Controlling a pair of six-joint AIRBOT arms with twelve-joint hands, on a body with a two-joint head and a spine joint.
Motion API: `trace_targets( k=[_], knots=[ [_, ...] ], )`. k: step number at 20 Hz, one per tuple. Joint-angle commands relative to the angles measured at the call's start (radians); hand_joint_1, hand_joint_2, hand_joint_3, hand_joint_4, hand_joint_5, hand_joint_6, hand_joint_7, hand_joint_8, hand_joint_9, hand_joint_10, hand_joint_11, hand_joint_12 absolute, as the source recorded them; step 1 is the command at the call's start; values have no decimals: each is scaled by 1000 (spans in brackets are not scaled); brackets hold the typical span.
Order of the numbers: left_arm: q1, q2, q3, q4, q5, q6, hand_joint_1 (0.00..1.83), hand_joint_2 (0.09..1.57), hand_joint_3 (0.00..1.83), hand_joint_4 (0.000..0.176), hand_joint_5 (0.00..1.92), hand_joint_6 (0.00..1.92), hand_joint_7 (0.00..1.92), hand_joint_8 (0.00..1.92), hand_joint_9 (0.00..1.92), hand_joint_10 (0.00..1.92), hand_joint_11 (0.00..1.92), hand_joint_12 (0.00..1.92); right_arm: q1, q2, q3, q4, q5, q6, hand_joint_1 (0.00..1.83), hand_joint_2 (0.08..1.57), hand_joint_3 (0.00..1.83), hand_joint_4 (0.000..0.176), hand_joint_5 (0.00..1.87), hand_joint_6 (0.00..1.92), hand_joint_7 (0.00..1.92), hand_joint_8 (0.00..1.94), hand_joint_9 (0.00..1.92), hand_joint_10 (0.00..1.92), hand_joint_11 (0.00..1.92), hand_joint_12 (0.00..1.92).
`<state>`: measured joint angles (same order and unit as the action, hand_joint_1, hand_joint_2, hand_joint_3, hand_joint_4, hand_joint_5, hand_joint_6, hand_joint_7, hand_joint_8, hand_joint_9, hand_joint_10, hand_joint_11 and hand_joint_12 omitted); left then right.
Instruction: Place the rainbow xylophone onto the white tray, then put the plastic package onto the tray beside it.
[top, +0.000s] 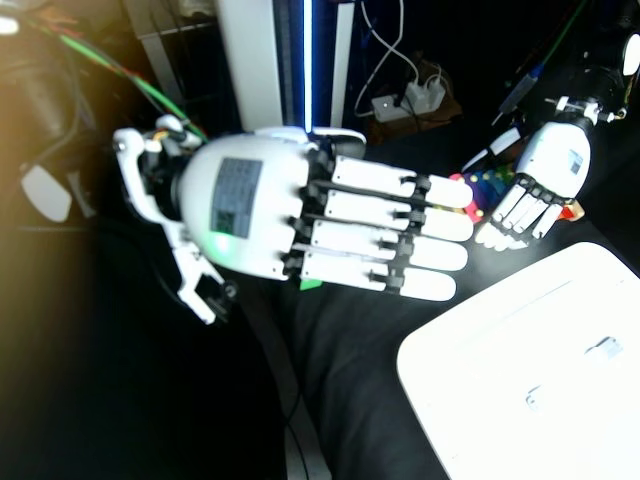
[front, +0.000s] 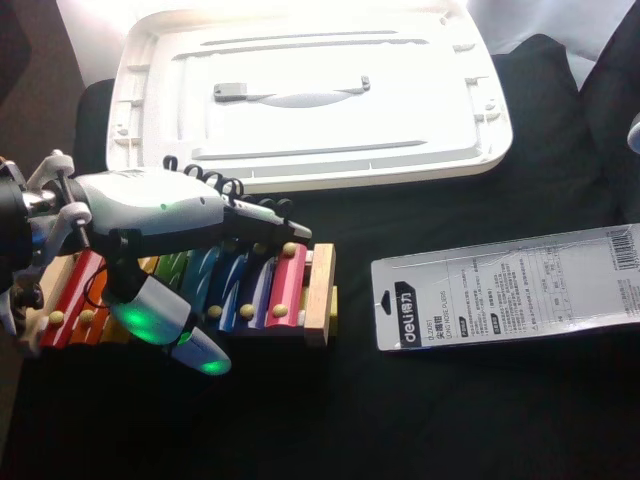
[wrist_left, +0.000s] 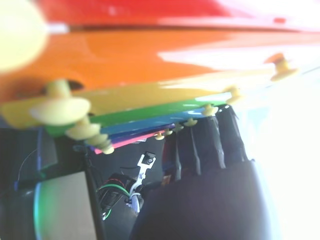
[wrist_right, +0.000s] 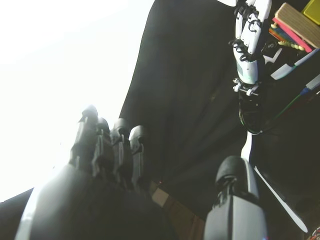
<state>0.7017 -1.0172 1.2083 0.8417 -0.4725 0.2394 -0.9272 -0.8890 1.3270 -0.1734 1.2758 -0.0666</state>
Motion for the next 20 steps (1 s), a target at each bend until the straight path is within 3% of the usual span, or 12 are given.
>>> trace_targets(
  k=[1, 2, 3, 4, 6, 8, 10, 11, 13, 14, 18, 20],
  knots=[
    [-6, -9, 2, -26, -59, 12, 1079, 1190, 0, 81, 335, 453, 477, 196, 531, 310, 165, 1208, 7, -3, 0, 51, 112, 8, 695, 882, 0, 0, 290, 5, 171, 5, 23, 7, 63, 75],
    [-7, -9, 2, -26, -60, 12, 1084, 1213, 1, 70, 176, 826, 319, 603, 408, 697, 234, 1254, 7, -3, 1, 51, 112, 8, 717, 905, 4, 0, 294, 6, 172, 5, 25, 7, 59, 75],
    [-7, -9, 3, -26, -61, 12, 1104, 1215, 0, 98, 72, 1073, 195, 935, 321, 976, 246, 1340, 7, -3, 1, 50, 112, 8, 704, 896, 0, 0, 290, 3, 175, 5, 26, 6, 53, 74],
    [-7, -9, 3, -26, -62, 12, 1093, 1224, 1, 93, 37, 1163, 150, 1051, 289, 1074, 252, 1348, 7, -3, 1, 50, 112, 8, 690, 894, 0, 0, 283, 0, 174, 4, 25, 5, 50, 75],
    [-8, -9, 4, -30, -65, 12, 1062, 1237, 0, 127, 1, 1272, 66, 1209, 198, 1214, 173, 1457, 7, -3, 1, 50, 112, 8, 692, 883, 0, 0, 278, 1, 152, 0, 6, 1, 30, 70],
    [-10, -9, 7, -38, -72, 12, 1095, 1227, 0, 99, 0, 1226, 44, 1266, 168, 1304, 147, 1517, 7, -3, 2, 49, 113, 8, 709, 900, 4, 0, 294, 7, 162, 4, 12, 3, 35, 77],
    [-14, -8, 9, -44, -77, 16, 1025, 1239, 2, 130, 0, 1239, 28, 1332, 152, 1403, 174, 1592, 7, -3, 3, 49, 113, 8, 699, 907, 5, 0, 299, 7, 162, 3, 4, 0, 11, 70],
    [-18, -8, 10, -47, -78, 20, 1045, 1249, 3, 82, 0, 1244, 31, 1348, 150, 1436, 175, 1628, 7, -3, 3, 49, 113, 8, 686, 882, 0, 0, 300, 7, 164, 3, 3, 0, 2, 68],
    [-27, -5, 12, -63, -84, 34, 968, 1260, 5, 83, 0, 1246, 39, 1343, 178, 1440, 206, 1631, 7, -3, 3, 49, 113, 8, 674, 878, 0, 0, 302, 4, 160, 1, 3, 0, 0, 49],
    [-35, -2, 12, -66, -90, 35, 953, 1265, 4, 64, 0, 1232, 47, 1348, 176, 1457, 168, 1662, 7, -3, 4, 49, 113, 8, 675, 877, 0, 0, 300, 3, 161, 1, 3, 0, 0, 45],
    [-72, 17, 11, -70, -121, 34, 1033, 1196, 0, 89, 54, 1219, 162, 1224, 212, 1284, 62, 1564, 7, -5, 5, 49, 113, 8, 675, 876, 0, 0, 296, 1, 163, 1, 1, 0, 0, 21],
    [-94, 28, 11, -70, -138, 28, 1114, 1162, 0, 56, 158, 1246, 255, 1167, 317, 1164, 184, 1429, 8, -8, 7, 49, 113, 8, 699, 893, 5, 0, 287, 0, 152, 1, 0, 0, 4, 4]
  ],
)
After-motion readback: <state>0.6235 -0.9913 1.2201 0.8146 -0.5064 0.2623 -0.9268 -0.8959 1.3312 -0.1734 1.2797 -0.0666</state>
